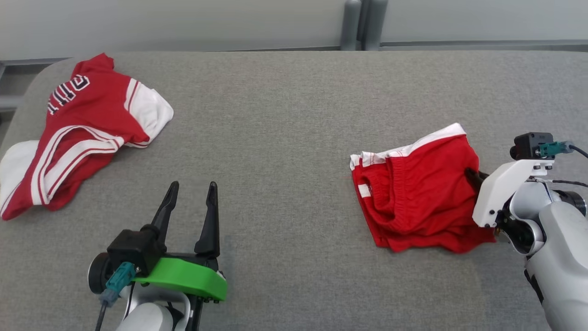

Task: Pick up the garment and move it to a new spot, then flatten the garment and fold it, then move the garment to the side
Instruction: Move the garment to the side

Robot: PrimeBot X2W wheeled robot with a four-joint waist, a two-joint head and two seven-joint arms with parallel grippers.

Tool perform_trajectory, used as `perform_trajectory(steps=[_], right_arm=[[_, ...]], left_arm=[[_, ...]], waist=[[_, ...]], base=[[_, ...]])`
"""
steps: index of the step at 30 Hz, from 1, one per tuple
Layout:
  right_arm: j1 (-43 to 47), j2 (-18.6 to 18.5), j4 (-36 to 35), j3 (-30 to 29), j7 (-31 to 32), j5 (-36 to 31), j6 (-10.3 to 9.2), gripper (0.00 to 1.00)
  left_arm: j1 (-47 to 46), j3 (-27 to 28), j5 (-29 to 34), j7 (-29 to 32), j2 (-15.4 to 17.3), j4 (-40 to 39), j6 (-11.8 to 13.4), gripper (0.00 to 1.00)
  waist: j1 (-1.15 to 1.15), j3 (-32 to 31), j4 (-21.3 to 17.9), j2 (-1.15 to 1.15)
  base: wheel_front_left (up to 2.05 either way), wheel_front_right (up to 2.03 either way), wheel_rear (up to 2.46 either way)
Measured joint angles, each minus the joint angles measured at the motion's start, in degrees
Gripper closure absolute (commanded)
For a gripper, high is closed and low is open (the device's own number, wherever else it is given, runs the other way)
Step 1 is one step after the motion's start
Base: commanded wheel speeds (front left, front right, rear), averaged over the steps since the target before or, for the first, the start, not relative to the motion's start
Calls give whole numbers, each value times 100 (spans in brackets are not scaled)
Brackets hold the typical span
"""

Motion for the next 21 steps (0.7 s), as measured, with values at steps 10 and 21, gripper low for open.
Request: perform_trajectory(steps=[10,21], right_arm=[[-584,1,203,171,-300,-188,0,100],[-1145,43,474,361,-575,-124,0,100]], left_arm=[[-409,-144,164,110,-33,-10,-54,0],[-700,-185,288,302,76,-77,-48,0]], waist=[[0,179,-946,0],[0,468,-2128,0]], base=[[0,0,0],[0,0,0]])
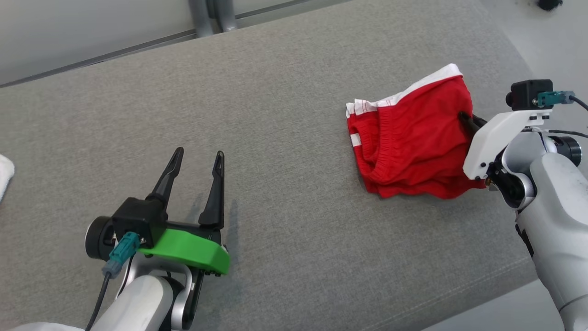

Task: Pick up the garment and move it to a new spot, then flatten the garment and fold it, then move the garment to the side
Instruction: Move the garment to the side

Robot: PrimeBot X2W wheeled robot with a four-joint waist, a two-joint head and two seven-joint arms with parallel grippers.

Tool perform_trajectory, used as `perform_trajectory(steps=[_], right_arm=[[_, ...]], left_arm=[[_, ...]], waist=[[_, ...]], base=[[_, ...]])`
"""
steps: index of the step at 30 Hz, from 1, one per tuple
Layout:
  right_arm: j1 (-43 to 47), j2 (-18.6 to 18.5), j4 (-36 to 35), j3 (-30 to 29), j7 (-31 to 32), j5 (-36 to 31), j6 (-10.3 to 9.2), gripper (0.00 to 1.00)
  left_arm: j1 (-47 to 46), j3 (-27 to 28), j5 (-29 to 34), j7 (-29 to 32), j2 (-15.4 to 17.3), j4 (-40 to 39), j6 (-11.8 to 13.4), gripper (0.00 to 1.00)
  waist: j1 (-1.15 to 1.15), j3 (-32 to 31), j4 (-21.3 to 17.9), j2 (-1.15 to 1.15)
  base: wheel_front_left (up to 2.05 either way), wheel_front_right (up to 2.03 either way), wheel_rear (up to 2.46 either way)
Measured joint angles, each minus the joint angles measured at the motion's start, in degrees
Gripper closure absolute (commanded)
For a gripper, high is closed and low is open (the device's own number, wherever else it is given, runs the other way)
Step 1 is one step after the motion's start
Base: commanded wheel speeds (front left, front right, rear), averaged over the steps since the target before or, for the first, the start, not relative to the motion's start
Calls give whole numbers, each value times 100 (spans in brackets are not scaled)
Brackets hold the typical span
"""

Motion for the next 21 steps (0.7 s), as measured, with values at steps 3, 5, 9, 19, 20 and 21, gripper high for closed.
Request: perform_trajectory(steps=[3,5,9,19,20,21], right_arm=[[-173,36,119,97,-101,3,0,100],[-277,51,192,153,-180,3,0,100],[-470,88,327,267,-402,-23,0,100],[-1113,-118,1013,155,-1111,-245,1,100],[-1172,-166,1107,123,-1177,-265,0,100],[-1230,-225,1195,101,-1261,-311,0,100]], left_arm=[[-60,5,12,46,43,-21,2,0],[-99,-2,24,70,59,-34,2,0],[-150,0,45,105,86,-55,11,0],[-147,85,38,154,221,-196,129,0],[-146,87,38,171,234,-214,132,0],[-147,84,40,180,250,-241,136,0]], waist=[[0,113,-241,0],[0,212,-347,0],[0,412,-437,0],[0,582,-163,0],[0,603,-132,0],[0,629,-100,0]], base=[[0,0,0],[0,0,0],[0,0,0],[0,0,0],[0,0,0],[0,0,0]])
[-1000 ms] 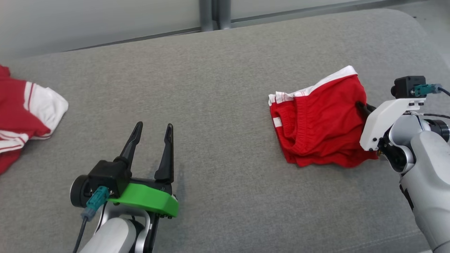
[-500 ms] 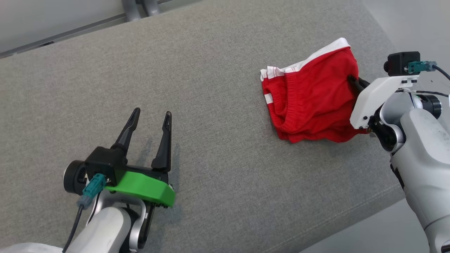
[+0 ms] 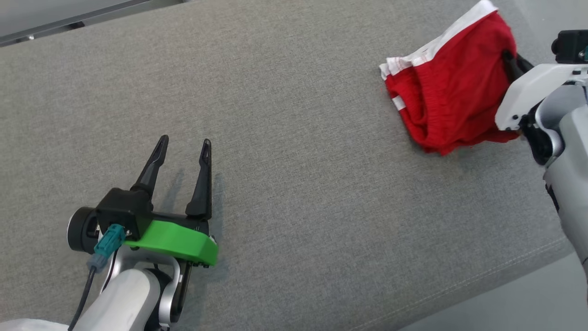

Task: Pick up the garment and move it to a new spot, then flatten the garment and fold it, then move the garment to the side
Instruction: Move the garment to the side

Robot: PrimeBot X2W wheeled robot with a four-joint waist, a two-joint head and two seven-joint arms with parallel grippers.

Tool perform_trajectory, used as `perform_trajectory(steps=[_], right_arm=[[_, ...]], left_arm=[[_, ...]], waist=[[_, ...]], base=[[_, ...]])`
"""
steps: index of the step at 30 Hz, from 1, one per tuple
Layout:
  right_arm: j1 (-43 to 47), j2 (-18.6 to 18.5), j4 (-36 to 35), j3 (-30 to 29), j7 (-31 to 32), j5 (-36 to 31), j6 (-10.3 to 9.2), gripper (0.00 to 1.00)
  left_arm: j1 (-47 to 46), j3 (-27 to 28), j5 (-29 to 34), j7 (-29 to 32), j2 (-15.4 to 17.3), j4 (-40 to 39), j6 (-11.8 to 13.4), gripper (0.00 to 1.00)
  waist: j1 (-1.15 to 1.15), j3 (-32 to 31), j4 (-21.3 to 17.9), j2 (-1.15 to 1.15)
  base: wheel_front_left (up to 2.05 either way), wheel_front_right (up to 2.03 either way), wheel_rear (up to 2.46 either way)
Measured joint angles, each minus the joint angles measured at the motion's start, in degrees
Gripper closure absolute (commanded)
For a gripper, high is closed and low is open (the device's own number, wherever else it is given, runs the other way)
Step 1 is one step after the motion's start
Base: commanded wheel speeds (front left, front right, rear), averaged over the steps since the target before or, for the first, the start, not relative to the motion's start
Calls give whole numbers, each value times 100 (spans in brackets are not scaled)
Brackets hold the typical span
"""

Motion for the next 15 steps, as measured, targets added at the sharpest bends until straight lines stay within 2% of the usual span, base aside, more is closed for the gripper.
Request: perform_trajectory(steps=[15], right_arm=[[-726,-722,1461,-372,-1070,-742,1,100]], left_arm=[[-162,-43,170,296,249,-431,79,0]], waist=[[0,543,459,0]], base=[[0,0,0]])
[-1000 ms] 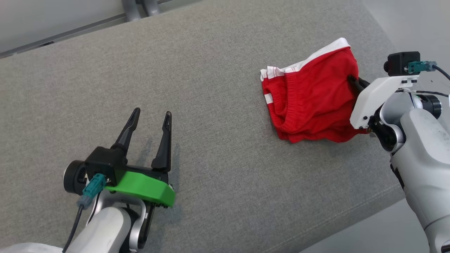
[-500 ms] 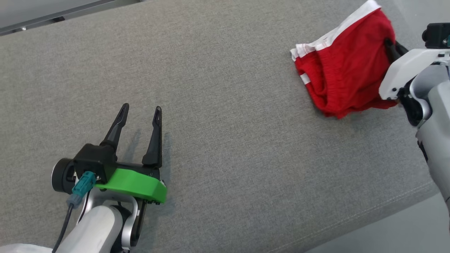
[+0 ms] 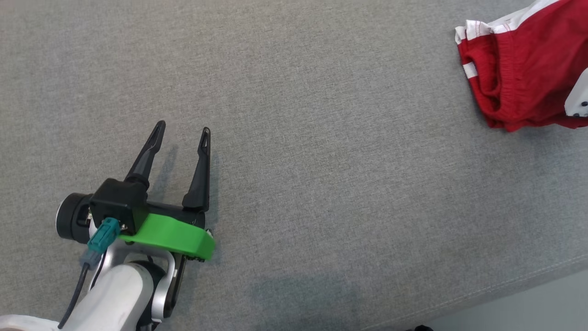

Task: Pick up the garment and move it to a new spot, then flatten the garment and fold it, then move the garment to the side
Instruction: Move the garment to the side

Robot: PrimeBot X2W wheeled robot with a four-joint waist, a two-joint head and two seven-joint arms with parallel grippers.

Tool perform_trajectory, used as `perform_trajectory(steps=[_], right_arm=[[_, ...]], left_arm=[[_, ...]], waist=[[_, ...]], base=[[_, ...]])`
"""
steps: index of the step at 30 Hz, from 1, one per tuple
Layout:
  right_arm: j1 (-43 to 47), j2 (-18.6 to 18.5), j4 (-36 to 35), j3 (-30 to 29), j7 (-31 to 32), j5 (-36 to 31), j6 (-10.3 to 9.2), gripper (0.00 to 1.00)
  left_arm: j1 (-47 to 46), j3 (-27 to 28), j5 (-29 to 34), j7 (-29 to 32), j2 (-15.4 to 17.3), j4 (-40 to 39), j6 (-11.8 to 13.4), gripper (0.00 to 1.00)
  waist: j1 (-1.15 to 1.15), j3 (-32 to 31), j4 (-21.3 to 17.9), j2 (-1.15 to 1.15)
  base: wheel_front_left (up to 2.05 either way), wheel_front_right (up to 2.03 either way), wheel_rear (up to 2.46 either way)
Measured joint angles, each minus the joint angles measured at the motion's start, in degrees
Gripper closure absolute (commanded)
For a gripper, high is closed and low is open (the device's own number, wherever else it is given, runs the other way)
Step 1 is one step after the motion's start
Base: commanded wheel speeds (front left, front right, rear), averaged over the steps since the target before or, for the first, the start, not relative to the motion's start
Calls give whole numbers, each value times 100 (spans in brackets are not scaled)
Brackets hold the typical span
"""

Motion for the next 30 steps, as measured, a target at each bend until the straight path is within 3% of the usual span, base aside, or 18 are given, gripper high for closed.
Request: perform_trajectory(steps=[4,6,7,16,24,30], right_arm=[[-158,-36,331,-113,-241,-227,0,100],[-202,-62,460,-201,-341,-361,0,51],[-218,-77,498,-235,-387,-443,0,0],[-222,-149,683,-632,-559,-1070,0,0],[-216,133,614,-845,-573,-1205,0,0],[-199,455,-196,-531,-592,-1127,-1,0]], left_arm=[[-55,-29,57,73,46,-100,42,0],[-59,-45,96,101,56,-130,59,0],[-59,-51,97,107,59,-143,66,0],[-62,-86,105,157,73,-203,111,0],[-62,-93,76,122,57,-114,112,0],[-8,24,-147,-143,-55,129,105,0]], waist=[[0,149,105,0],[0,207,147,0],[0,228,164,0],[0,236,151,0],[0,105,79,0],[0,-271,74,0]], base=[[0,0,0],[0,0,0],[0,0,0],[0,0,0],[0,0,0],[0,0,0]])
